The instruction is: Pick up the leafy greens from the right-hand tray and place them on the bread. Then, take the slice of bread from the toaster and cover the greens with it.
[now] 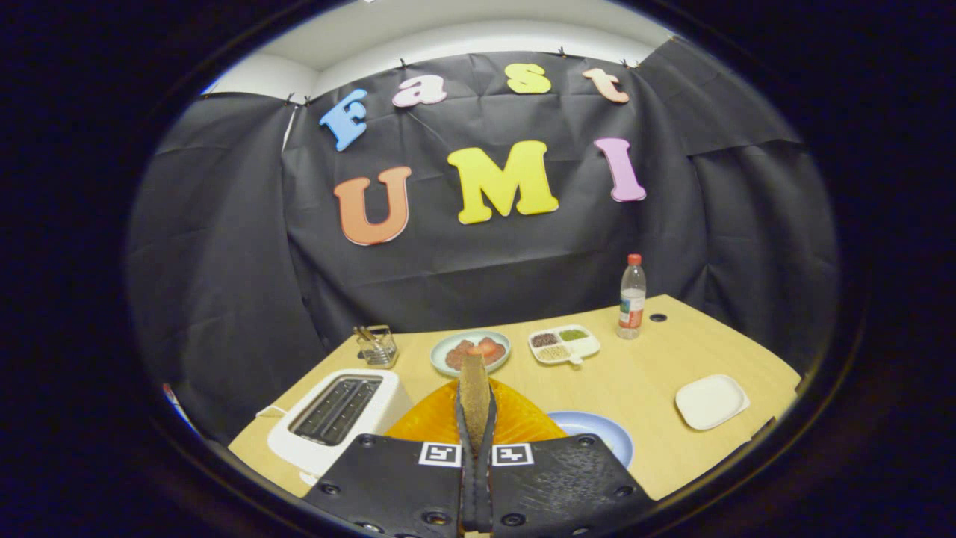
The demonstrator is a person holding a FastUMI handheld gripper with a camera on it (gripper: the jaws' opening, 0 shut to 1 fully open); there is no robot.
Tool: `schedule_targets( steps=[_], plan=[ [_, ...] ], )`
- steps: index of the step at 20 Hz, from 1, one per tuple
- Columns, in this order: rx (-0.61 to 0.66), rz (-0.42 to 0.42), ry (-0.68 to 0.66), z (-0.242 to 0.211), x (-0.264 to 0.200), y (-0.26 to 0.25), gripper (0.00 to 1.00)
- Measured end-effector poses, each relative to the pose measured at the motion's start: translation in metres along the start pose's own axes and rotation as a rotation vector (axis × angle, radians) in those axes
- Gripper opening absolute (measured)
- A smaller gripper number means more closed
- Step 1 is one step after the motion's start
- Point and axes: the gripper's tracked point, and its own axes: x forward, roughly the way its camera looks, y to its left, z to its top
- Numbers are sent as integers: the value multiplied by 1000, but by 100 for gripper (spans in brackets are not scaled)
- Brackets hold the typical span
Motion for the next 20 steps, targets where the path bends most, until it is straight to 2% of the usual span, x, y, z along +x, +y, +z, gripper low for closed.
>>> schedule_targets(
  steps=[5, 14, 16, 20],
  plan=[
    [88, -15, 52, -38, 27, -20, 0],
    [205, -19, 90, -64, 40, -60, 1],
    [202, -25, 99, -69, 42, -71, 3],
    [209, -43, 119, -76, 40, -92, 15]
  ],
)
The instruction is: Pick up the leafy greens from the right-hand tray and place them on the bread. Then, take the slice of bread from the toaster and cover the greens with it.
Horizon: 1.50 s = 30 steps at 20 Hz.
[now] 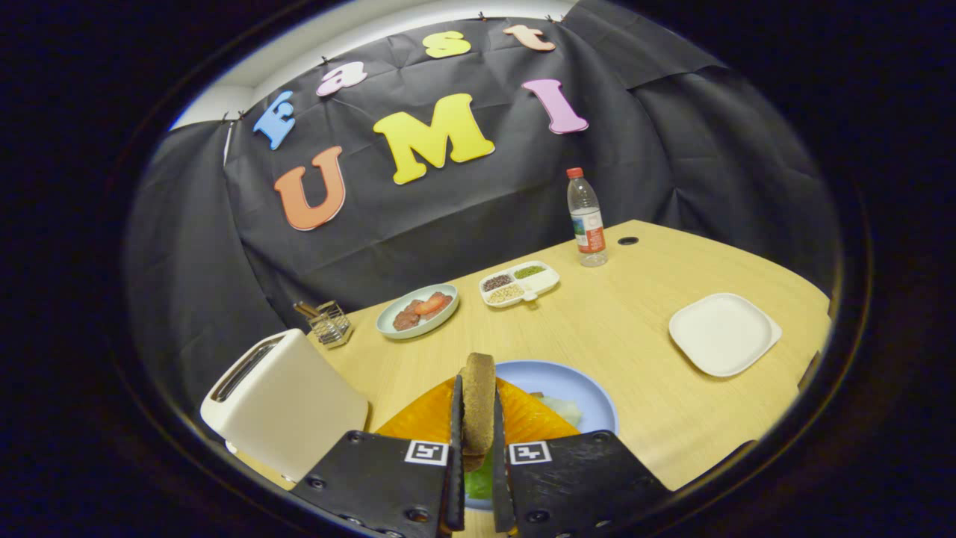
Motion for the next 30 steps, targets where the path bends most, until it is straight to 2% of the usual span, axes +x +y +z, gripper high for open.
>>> schedule_targets(
  steps=[5, 10, 12, 15, 22, 27, 30],
  plan=[
    [9, -15, 41, -9, 7, -24, 30],
    [-10, -39, 46, -8, 7, -38, 64],
    [-42, -47, 6, 6, -2, -41, 74],
    [-127, -67, -85, 31, -26, -45, 95],
    [-297, -76, -258, 84, -131, -32, 96],
    [-334, -80, -328, 92, -209, -24, 96],
    [-372, -61, -359, 88, -242, -13, 96]
  ],
)
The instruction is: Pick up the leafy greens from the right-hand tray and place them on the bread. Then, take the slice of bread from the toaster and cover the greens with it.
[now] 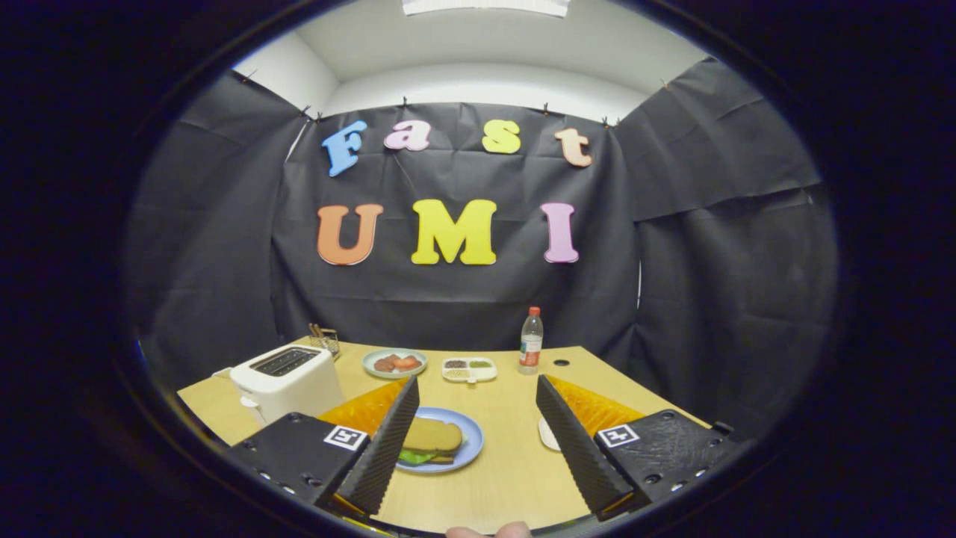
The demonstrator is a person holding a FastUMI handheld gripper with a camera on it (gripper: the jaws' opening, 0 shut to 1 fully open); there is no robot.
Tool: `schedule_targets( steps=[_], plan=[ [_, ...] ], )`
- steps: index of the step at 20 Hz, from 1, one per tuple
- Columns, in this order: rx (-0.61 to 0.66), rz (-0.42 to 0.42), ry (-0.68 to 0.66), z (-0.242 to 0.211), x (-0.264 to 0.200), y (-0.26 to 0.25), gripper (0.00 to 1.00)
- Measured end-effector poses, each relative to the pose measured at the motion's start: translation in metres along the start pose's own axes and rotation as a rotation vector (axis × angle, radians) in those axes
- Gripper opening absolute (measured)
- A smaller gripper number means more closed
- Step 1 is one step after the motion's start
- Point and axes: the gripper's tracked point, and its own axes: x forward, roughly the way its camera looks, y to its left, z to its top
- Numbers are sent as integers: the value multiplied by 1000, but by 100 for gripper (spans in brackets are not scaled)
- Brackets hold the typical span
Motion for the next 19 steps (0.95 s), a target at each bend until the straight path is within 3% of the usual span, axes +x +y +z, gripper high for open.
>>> schedule_targets(
  steps=[7, 19],
  plan=[
    [4, 64, -14, -5, -40, 27, 95],
    [19, 75, 11, -9, -33, 38, 95]
  ],
)
